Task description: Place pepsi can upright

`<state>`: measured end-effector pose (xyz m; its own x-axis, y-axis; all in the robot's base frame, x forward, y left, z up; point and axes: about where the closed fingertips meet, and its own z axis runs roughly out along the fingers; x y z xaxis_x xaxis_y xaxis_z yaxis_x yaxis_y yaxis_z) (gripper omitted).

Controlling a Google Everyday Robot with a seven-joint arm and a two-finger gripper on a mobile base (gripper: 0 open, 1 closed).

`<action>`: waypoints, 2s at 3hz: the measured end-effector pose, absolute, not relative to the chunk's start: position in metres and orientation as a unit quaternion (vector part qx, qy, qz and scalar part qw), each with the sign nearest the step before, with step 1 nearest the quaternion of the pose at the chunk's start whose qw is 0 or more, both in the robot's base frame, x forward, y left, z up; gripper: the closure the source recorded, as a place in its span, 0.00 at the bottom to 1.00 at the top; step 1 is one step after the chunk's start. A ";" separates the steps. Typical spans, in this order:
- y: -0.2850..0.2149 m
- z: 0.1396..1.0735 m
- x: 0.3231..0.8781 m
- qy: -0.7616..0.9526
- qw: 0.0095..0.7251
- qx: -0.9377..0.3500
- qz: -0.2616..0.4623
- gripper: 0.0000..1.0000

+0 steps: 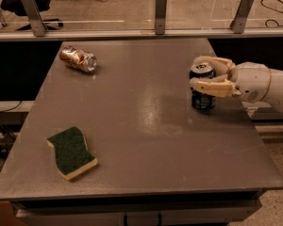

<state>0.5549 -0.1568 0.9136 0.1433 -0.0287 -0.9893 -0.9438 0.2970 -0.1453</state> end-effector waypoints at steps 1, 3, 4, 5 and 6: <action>-0.160 0.907 0.548 0.518 0.609 -0.463 0.384 0.12; -0.182 0.900 0.536 0.527 0.608 -0.466 0.367 0.00; -0.215 0.911 0.533 0.554 0.600 -0.478 0.324 0.00; -0.263 0.945 0.533 0.594 0.585 -0.491 0.253 0.00; -0.314 1.001 0.532 0.648 0.570 -0.479 0.160 0.00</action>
Offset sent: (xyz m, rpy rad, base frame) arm -0.0214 -0.0258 -0.0202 0.0130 -0.0386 0.0091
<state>0.5324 -0.3142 1.0008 0.1082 -0.4387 -0.8921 -0.8032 0.4902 -0.3385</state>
